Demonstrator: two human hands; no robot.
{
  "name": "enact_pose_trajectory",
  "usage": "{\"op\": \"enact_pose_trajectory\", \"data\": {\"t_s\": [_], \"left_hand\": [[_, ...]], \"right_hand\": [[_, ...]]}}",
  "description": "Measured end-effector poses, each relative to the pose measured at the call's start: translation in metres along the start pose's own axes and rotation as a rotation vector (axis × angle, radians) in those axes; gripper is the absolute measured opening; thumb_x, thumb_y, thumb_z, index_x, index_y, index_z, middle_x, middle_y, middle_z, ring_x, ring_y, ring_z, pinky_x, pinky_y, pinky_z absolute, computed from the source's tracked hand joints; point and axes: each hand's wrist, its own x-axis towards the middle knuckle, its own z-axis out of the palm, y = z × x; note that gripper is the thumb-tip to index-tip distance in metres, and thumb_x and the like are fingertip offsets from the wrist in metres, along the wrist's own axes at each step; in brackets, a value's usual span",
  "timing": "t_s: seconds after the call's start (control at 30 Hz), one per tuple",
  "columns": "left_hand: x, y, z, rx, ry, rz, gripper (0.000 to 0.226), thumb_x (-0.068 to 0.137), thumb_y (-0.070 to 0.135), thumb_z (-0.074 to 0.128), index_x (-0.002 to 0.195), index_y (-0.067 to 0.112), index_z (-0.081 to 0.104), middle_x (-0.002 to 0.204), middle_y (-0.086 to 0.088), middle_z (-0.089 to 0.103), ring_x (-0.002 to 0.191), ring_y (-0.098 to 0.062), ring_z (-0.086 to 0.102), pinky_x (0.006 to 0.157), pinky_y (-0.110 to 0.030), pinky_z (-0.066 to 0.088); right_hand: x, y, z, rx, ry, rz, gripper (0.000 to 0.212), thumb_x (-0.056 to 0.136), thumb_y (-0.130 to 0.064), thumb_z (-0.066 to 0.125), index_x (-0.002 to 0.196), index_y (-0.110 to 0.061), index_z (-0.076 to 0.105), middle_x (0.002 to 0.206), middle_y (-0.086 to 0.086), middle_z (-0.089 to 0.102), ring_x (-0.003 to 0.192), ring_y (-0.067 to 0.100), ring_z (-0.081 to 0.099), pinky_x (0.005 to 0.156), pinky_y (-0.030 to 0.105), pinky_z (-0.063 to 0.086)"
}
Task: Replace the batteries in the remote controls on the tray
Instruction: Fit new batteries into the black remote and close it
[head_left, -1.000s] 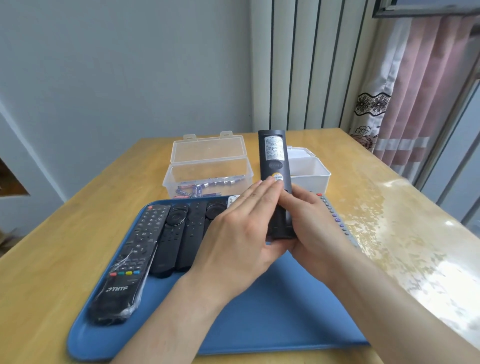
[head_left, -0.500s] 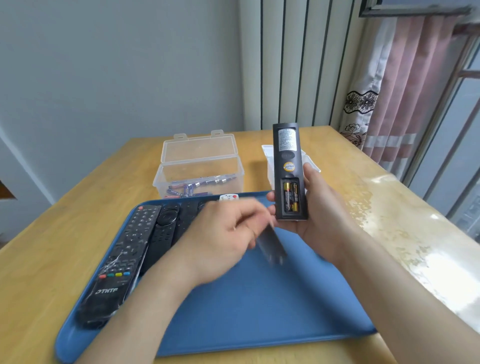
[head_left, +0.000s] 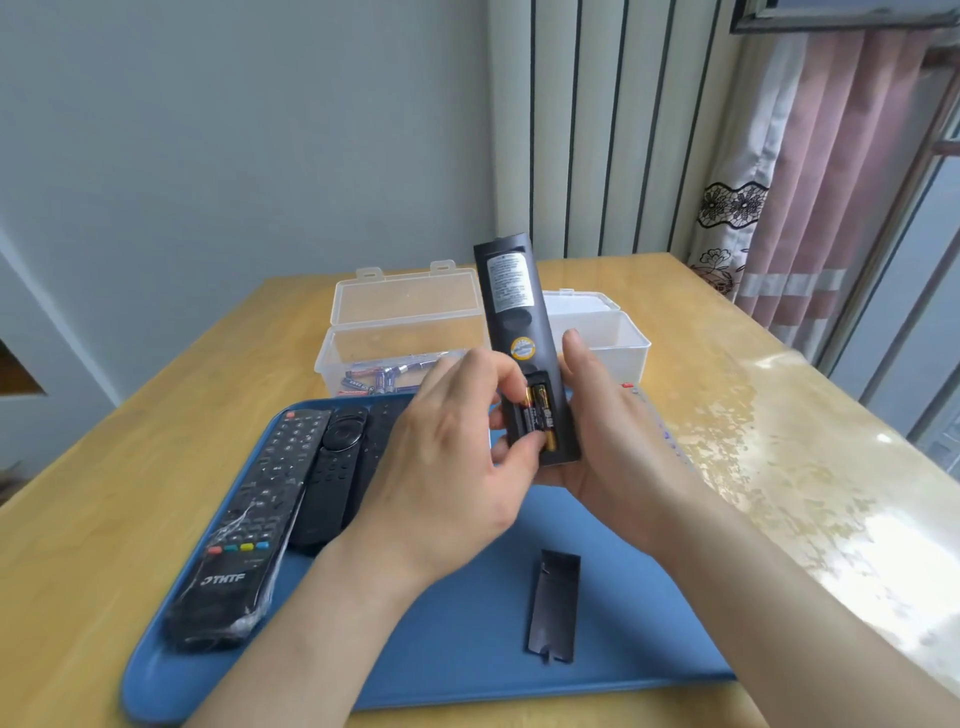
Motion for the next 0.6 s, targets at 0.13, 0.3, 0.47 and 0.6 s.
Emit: {"op": "enact_pose_trajectory", "data": {"t_s": [0.13, 0.3, 0.47, 0.6], "left_hand": [[0.000, -0.003, 0.000, 0.060, 0.000, 0.042, 0.043, 0.071, 0.009, 0.073, 0.095, 0.023, 0.041, 0.093, 0.008, 0.053, 0.089, -0.011, 0.049, 0.075, -0.011, 0.035], [0.000, -0.002, 0.000, 0.056, -0.020, 0.008, 0.037, 0.072, 0.011, 0.070, 0.095, 0.020, 0.043, 0.090, 0.011, 0.049, 0.086, -0.008, 0.046, 0.072, -0.007, 0.034], [0.001, -0.001, 0.002, 0.044, 0.024, -0.010, 0.027, 0.078, 0.011, 0.066, 0.091, 0.021, 0.045, 0.084, 0.010, 0.052, 0.080, -0.009, 0.048, 0.071, -0.013, 0.036], [0.002, -0.001, 0.004, 0.022, 0.055, -0.016, 0.021, 0.079, 0.011, 0.061, 0.091, 0.020, 0.046, 0.083, 0.011, 0.051, 0.078, -0.007, 0.047, 0.071, -0.012, 0.036]], "right_hand": [[-0.002, 0.002, 0.003, -0.080, -0.028, -0.031, 0.056, 0.102, -0.052, 0.028, 0.106, -0.016, 0.071, 0.092, 0.014, 0.075, 0.080, 0.022, 0.072, 0.069, 0.041, 0.059], [-0.005, 0.003, 0.005, -0.138, -0.030, -0.062, 0.053, 0.102, -0.052, 0.029, 0.106, -0.018, 0.070, 0.091, 0.008, 0.075, 0.086, 0.019, 0.073, 0.070, 0.039, 0.060], [-0.008, 0.003, 0.011, -0.207, -0.012, -0.096, 0.056, 0.102, -0.052, 0.029, 0.112, -0.010, 0.064, 0.096, 0.015, 0.069, 0.082, 0.023, 0.070, 0.076, 0.050, 0.061], [-0.008, 0.005, 0.013, -0.219, -0.001, -0.120, 0.055, 0.101, -0.052, 0.030, 0.116, -0.011, 0.063, 0.109, 0.021, 0.067, 0.098, 0.037, 0.068, 0.078, 0.059, 0.057]]}}
